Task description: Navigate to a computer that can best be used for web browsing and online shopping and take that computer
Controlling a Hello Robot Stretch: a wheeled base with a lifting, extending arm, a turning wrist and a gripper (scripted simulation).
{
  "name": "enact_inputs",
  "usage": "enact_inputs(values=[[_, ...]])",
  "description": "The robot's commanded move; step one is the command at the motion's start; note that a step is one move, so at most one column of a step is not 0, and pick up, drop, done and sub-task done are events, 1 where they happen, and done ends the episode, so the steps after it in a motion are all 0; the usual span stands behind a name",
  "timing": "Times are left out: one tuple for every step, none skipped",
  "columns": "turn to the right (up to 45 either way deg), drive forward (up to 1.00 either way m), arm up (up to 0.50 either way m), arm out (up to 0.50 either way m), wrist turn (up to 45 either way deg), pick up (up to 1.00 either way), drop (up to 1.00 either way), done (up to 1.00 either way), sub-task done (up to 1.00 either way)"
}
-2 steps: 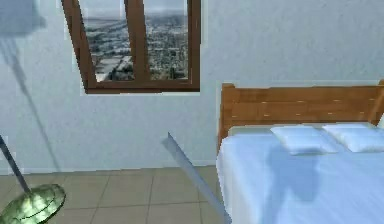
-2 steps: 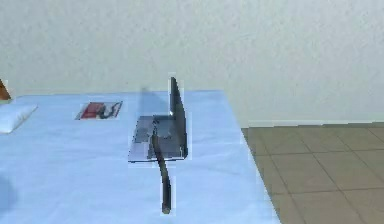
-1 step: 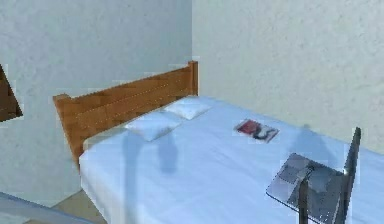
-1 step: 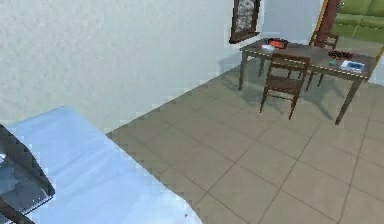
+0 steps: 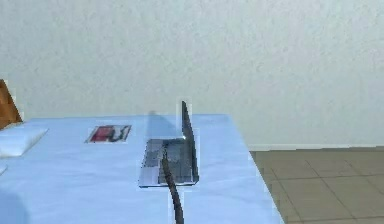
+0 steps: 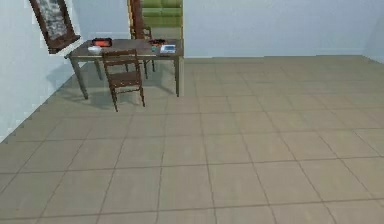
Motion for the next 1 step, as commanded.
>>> enact_inputs(values=[[45.0,0.00,0.00,0.00,0.0,0.00,0.00,0.00,0.00]])
